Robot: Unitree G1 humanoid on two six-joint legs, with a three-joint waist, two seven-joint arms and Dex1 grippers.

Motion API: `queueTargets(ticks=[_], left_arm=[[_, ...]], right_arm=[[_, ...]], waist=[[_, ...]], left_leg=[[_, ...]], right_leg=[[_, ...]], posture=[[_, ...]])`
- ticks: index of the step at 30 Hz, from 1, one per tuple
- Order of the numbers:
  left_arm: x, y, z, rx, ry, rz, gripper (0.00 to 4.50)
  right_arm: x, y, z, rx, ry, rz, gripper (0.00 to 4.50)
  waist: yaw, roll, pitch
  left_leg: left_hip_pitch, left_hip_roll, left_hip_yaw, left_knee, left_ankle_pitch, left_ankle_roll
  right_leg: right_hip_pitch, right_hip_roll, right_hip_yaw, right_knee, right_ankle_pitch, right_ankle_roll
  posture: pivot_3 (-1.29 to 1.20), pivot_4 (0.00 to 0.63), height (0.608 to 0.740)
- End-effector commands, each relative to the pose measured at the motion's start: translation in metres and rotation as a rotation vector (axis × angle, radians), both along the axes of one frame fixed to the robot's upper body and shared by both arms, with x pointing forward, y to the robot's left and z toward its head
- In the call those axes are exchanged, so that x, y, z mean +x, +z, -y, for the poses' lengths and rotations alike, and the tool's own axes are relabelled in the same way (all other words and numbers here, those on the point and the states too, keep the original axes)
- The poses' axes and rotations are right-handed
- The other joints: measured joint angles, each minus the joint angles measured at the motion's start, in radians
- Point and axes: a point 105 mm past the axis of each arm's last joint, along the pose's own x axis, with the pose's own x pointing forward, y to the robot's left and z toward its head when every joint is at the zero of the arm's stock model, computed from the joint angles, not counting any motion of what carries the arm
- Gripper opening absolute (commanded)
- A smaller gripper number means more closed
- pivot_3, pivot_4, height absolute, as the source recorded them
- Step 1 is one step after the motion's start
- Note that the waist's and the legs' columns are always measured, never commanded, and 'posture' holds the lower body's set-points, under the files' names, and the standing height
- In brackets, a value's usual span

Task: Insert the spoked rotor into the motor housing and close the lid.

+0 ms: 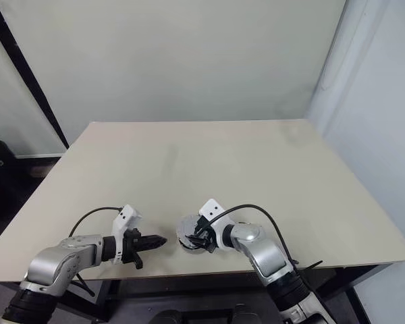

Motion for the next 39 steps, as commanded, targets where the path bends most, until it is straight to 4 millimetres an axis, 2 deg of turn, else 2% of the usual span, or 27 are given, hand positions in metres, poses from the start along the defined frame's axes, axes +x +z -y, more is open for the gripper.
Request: queueTargets(ticks=[1,15,39], left_arm=[[0.003,0.013,0.001,-0.017,-0.006,0.052,0.00],[0.002,0.014,-0.001,-0.014,0.004,0.053,0.00],[0.002,0.014,0.000,-0.016,-0.003,0.051,0.00]], right_arm=[[0.003,0.009,-0.006,-0.029,0.034,0.023,3.22],[0.000,-0.004,-0.003,-0.161,0.079,-0.025,3.22],[-0.001,-0.012,-0.001,-0.210,0.150,-0.017,3.22]], waist=[[0.000,0.000,0.000],[0.000,0.000,0.000],[0.000,0.000,0.000]], left_leg=[[0.000,0.000,0.000,0.000,0.000,0.000],[0.002,0.001,0.000,0.000,0.000,0.000],[0.002,0.001,0.000,-0.001,0.000,0.000]], right_leg=[[0.000,0.000,0.000,0.000,0.000,0.000],[0.001,0.000,0.000,0.000,0.000,0.000],[0.001,0.000,0.000,0.000,0.000,0.000]], posture=[[0.00,0.000,0.740],[0.00,0.000,0.740],[0.00,0.000,0.740]])
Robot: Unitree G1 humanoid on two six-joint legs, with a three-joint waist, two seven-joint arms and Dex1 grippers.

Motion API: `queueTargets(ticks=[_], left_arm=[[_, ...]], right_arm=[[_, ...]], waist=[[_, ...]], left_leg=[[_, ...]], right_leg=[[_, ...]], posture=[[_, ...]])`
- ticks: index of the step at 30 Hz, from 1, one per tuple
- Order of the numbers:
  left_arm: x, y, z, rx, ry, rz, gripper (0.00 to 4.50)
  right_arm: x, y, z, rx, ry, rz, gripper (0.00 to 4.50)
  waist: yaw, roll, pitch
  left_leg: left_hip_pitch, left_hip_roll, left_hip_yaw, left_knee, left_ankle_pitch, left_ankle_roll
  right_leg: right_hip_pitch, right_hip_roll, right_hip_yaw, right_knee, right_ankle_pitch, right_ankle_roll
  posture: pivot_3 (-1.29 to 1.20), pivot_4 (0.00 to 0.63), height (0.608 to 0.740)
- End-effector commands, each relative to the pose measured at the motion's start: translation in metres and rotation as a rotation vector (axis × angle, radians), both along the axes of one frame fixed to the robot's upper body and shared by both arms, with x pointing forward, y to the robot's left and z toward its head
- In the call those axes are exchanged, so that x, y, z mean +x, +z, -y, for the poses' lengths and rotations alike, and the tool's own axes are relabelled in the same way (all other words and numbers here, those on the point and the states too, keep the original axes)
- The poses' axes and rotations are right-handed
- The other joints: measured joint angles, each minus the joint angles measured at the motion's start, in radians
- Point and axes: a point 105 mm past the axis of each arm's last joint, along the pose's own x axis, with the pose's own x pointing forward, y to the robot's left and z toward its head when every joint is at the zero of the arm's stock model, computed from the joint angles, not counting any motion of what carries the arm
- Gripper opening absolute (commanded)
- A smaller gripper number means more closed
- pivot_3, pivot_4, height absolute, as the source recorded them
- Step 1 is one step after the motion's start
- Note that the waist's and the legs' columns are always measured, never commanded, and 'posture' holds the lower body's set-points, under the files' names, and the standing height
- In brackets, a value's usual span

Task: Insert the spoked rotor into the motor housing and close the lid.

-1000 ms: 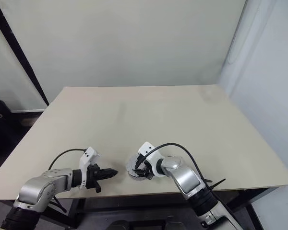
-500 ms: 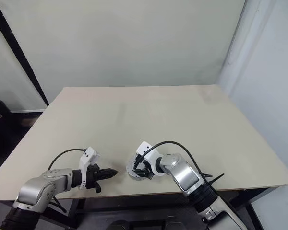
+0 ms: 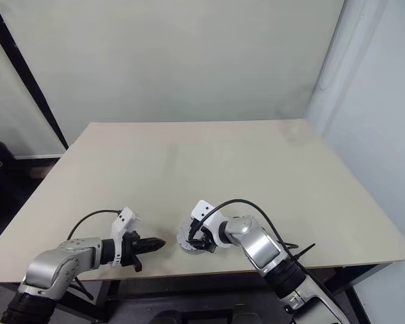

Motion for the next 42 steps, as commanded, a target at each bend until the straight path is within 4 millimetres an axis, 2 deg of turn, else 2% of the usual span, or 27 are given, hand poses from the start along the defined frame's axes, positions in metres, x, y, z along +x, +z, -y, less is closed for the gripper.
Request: queueTargets(ticks=[1,15,28,36,42], left_arm=[[0.006,0.016,0.002,-0.019,-0.013,0.062,0.00],[0.006,0.017,0.005,-0.026,-0.026,0.063,0.00],[0.007,0.016,0.006,-0.027,-0.029,0.062,0.00],[0.013,0.015,0.021,-0.034,-0.037,0.098,0.00],[0.021,0.001,0.029,0.005,-0.036,0.101,0.00]], right_arm=[[-0.003,-0.011,0.004,-0.050,0.016,-0.027,3.22],[-0.003,-0.012,0.008,-0.027,0.064,-0.081,3.22],[0.001,-0.015,0.009,-0.028,0.107,-0.053,3.22],[-0.001,-0.019,0.009,-0.058,0.096,-0.045,3.22],[-0.002,-0.021,0.011,-0.077,0.094,-0.046,3.22]], waist=[[0.000,0.000,0.000],[0.000,0.000,0.000],[0.000,0.000,0.000],[0.000,0.000,0.000],[0.000,0.000,0.000]], left_leg=[[0.000,0.000,0.000,0.000,0.000,0.000],[0.001,0.000,0.000,0.000,0.000,0.000],[0.001,0.000,0.000,-0.001,0.000,0.000],[0.003,0.000,0.000,-0.001,0.000,0.000],[0.004,0.000,0.000,-0.001,0.000,0.000]], right_leg=[[0.000,0.000,0.000,0.000,0.000,0.000],[0.001,0.000,0.000,0.000,0.000,0.000],[0.001,0.000,0.000,-0.001,0.000,0.000],[0.003,0.000,0.000,-0.001,0.000,0.000],[0.004,0.000,0.000,-0.001,0.000,0.000]], posture=[[0.00,0.000,0.740],[0.00,0.000,0.740],[0.00,0.000,0.740],[0.00,0.000,0.740],[0.00,0.000,0.740]])
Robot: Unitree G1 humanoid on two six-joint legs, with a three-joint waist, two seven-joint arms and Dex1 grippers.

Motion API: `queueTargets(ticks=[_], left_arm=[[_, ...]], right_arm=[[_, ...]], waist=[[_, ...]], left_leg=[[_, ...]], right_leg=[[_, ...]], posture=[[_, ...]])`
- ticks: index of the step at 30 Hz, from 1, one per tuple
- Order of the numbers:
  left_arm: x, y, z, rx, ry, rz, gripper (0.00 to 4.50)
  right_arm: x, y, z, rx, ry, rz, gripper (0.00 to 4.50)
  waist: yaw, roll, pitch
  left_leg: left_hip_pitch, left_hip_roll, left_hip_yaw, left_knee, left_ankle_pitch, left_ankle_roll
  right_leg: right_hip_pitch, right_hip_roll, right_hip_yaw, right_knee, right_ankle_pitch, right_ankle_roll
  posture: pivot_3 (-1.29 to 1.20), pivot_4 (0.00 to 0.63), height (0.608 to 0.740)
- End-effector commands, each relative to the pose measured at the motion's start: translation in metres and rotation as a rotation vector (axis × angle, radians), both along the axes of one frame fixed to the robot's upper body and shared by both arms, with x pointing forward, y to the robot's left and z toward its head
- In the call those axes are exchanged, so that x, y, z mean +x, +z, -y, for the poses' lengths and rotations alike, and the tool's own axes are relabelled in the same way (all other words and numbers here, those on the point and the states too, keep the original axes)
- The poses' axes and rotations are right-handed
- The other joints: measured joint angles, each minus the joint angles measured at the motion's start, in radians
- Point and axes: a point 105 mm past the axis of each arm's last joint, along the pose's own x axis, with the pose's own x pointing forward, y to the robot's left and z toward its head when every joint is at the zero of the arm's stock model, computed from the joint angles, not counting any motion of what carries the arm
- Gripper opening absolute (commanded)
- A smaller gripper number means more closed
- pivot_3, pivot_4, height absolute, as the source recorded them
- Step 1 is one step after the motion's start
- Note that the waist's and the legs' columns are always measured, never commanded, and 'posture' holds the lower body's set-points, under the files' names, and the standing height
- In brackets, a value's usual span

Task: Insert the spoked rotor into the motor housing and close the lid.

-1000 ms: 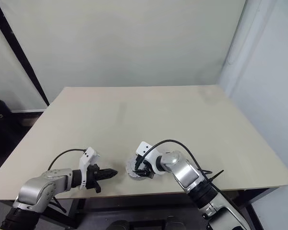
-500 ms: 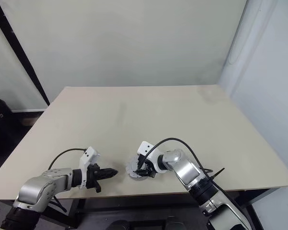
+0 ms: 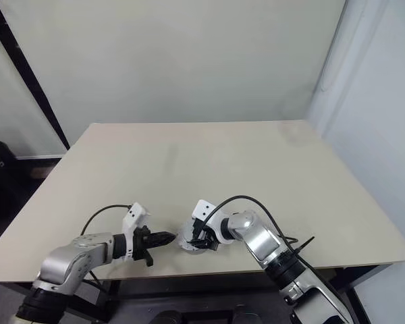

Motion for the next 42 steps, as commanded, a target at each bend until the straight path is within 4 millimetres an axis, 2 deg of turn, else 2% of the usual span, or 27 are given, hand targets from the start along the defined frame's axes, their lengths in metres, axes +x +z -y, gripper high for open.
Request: queueTargets(ticks=[1,6,15,17,19,24,30,37,42], left_arm=[[0.008,-0.002,0.002,0.049,-0.003,0.039,0.00],[0.012,-0.013,0.004,0.090,0.004,0.040,0.00],[0.011,-0.019,0.014,0.087,-0.026,0.037,0.00],[0.010,-0.020,0.013,0.096,-0.034,0.032,0.00],[0.009,-0.022,0.012,0.108,-0.037,0.027,0.00],[0.007,-0.025,0.013,0.119,-0.045,0.016,0.00],[0.005,-0.026,0.015,0.123,-0.053,0.011,0.00],[0.006,-0.027,0.016,0.127,-0.057,0.009,0.00],[0.006,-0.028,0.017,0.128,-0.060,0.008,0.00]], right_arm=[[-0.006,-0.019,0.010,-0.081,-0.019,-0.046,3.22],[-0.006,-0.019,0.010,-0.086,-0.019,-0.046,3.22],[-0.009,-0.019,0.014,-0.117,-0.008,-0.068,3.22],[-0.009,-0.019,0.015,-0.122,-0.005,-0.064,3.95],[-0.005,-0.016,0.014,-0.108,-0.021,-0.043,4.49],[0.001,-0.004,0.010,-0.016,-0.074,-0.072,4.49],[0.007,0.023,0.006,0.146,-0.132,-0.137,4.49],[0.029,0.052,0.018,0.340,-0.355,-0.190,4.49],[0.040,0.045,0.038,0.424,-0.636,-0.339,4.49]], waist=[[0.000,0.000,0.000],[0.000,0.000,0.000],[0.001,0.001,-0.001],[0.001,0.001,-0.001],[0.001,0.001,-0.001],[0.001,0.001,-0.001],[0.001,0.002,-0.001],[0.001,0.002,-0.001],[0.001,0.002,-0.001]], left_leg=[[0.000,0.000,0.000,0.000,0.000,0.000],[0.000,0.000,0.000,0.000,0.000,0.000],[0.001,-0.001,0.000,0.000,0.000,0.000],[0.001,-0.001,-0.001,0.000,0.000,0.000],[0.001,-0.001,-0.001,0.000,0.000,0.000],[0.002,-0.001,-0.001,0.000,0.000,0.000],[0.001,-0.001,-0.001,0.000,0.000,0.000],[0.000,-0.001,-0.001,0.000,0.000,0.000],[-0.001,-0.001,-0.001,0.000,0.000,0.000]], right_leg=[[0.000,0.000,0.000,0.000,0.000,0.000],[0.001,0.000,0.000,0.000,0.000,0.000],[0.001,0.000,0.000,-0.001,0.000,0.000],[0.002,-0.001,0.000,-0.001,0.000,0.000],[0.002,-0.001,0.000,-0.001,0.000,0.000],[0.003,-0.001,0.000,-0.001,0.000,0.000],[0.002,-0.001,0.000,-0.001,0.000,0.000],[0.001,-0.001,0.000,-0.001,0.000,0.000],[0.001,-0.001,0.000,-0.001,0.000,0.000]], posture=[[0.00,0.000,0.740],[0.00,0.000,0.740],[0.00,0.000,0.740],[0.00,0.000,0.740],[0.00,0.000,0.740],[0.00,0.000,0.740],[0.00,0.000,0.740],[0.00,0.000,0.740],[0.00,0.000,0.740]])
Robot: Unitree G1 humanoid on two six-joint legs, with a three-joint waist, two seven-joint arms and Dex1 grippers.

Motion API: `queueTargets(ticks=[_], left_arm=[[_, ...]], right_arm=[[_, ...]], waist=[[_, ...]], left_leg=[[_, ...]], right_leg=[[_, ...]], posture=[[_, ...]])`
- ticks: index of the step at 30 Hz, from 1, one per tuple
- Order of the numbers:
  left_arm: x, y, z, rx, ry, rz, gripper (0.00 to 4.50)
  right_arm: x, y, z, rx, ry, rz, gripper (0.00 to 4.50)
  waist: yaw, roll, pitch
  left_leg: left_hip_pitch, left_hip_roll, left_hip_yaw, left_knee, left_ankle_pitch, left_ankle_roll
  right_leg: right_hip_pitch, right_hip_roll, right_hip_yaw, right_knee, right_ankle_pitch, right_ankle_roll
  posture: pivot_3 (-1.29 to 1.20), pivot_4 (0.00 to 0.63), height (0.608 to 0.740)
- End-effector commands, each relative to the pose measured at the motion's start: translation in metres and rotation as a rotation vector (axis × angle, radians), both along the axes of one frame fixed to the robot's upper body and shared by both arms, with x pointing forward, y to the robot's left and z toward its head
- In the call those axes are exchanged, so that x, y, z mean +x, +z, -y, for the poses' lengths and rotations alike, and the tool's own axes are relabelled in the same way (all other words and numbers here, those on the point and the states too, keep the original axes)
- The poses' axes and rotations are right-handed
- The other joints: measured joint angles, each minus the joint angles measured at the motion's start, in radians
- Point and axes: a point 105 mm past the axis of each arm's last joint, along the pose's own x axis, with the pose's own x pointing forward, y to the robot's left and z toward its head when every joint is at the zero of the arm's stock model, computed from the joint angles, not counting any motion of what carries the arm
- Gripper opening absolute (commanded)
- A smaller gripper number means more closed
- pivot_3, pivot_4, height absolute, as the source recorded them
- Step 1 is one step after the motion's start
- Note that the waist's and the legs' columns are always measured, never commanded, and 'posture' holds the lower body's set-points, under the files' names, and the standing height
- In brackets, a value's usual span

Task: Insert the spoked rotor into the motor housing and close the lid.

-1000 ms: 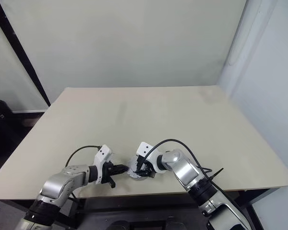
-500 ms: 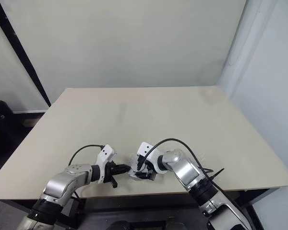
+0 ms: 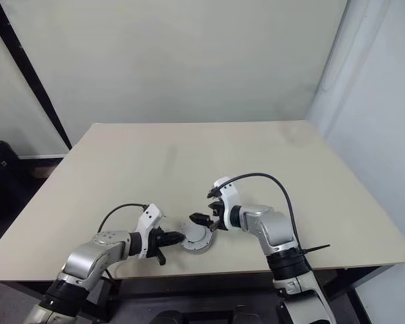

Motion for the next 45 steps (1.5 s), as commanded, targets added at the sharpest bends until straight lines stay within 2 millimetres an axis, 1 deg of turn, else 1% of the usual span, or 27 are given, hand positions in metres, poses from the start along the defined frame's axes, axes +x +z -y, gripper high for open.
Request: queueTargets(ticks=[1,6,12,16,19,27,30,34,37,40,45], left_arm=[[-0.004,-0.010,0.001,0.037,-0.012,-0.032,0.00],[-0.004,-0.010,0.000,0.045,-0.015,-0.035,0.00],[-0.003,-0.011,-0.001,0.051,-0.012,-0.034,0.00],[-0.002,-0.010,-0.002,0.052,-0.010,-0.033,0.00],[-0.002,-0.010,-0.003,0.053,-0.010,-0.032,0.00],[-0.002,-0.008,-0.005,0.053,-0.001,-0.031,0.00],[-0.002,-0.008,-0.006,0.054,0.002,-0.030,0.00],[-0.002,-0.007,-0.007,0.055,0.007,-0.030,0.00],[-0.002,-0.007,-0.009,0.057,0.013,-0.030,0.00],[-0.002,-0.007,-0.009,0.057,0.015,-0.031,0.00],[-0.003,-0.007,-0.008,0.055,0.016,-0.033,0.00]], right_arm=[[0.006,0.004,0.014,0.070,-0.148,-0.100,4.49],[-0.004,-0.018,0.024,0.161,-0.265,-0.347,4.49],[-0.017,-0.030,0.018,0.269,-0.269,-0.532,4.49],[-0.021,-0.038,0.014,0.349,-0.290,-0.636,4.49],[-0.023,-0.043,0.010,0.385,-0.295,-0.685,4.49],[-0.025,-0.038,-0.012,0.535,-0.241,-0.767,4.49],[-0.027,-0.036,-0.018,0.545,-0.223,-0.774,4.49],[-0.027,-0.036,-0.022,0.539,-0.212,-0.770,4.49],[-0.030,-0.039,-0.024,0.476,-0.199,-0.749,4.49],[-0.034,-0.039,-0.027,0.448,-0.170,-0.741,3.88],[-0.041,-0.037,-0.035,0.432,-0.126,-0.741,2.33]], waist=[[0.000,0.000,0.000],[0.000,0.002,0.000],[-0.001,0.005,0.000],[0.000,0.006,0.000],[-0.001,0.006,-0.001],[-0.002,0.007,-0.001],[-0.007,0.007,-0.001],[-0.009,0.007,-0.001],[-0.022,0.007,-0.001],[-0.025,0.007,0.000],[-0.028,0.008,-0.001]], left_leg=[[0.000,0.000,0.000,0.000,0.000,0.000],[-0.003,0.000,0.000,-0.001,0.000,0.000],[-0.003,0.000,0.000,-0.001,0.000,0.000],[-0.003,0.000,0.000,-0.001,0.000,0.000],[-0.003,0.000,0.000,-0.001,0.000,0.000],[-0.001,0.000,0.000,-0.003,0.000,0.000],[-0.001,0.000,0.000,-0.003,0.000,0.000],[-0.001,0.001,0.000,-0.003,0.000,0.000],[-0.001,0.001,0.000,-0.003,0.000,0.000],[-0.001,0.001,0.000,-0.003,0.000,0.000],[-0.001,0.001,0.000,-0.004,0.000,0.000]], right_leg=[[0.000,0.000,0.000,0.000,0.000,0.000],[-0.002,0.000,0.000,0.000,0.000,0.000],[-0.002,0.000,0.000,0.000,0.000,0.000],[-0.002,0.000,0.000,0.000,0.000,0.000],[-0.002,0.000,0.000,-0.001,0.000,0.000],[-0.002,0.001,0.000,-0.001,0.000,0.000],[-0.003,0.001,0.000,-0.001,0.000,0.000],[-0.003,0.001,0.000,-0.001,0.000,0.000],[-0.003,0.001,0.000,-0.001,0.000,0.000],[-0.003,0.001,0.000,-0.001,0.000,0.000],[-0.004,0.001,0.000,-0.001,0.000,0.000]], posture=[[0.00,0.000,0.740],[0.00,0.000,0.740],[0.00,0.000,0.740],[0.00,0.000,0.740],[0.00,0.000,0.740],[0.00,0.000,0.740],[0.00,0.000,0.740],[0.00,0.000,0.740],[0.00,0.000,0.740],[0.00,0.000,0.740],[0.00,0.000,0.740]])
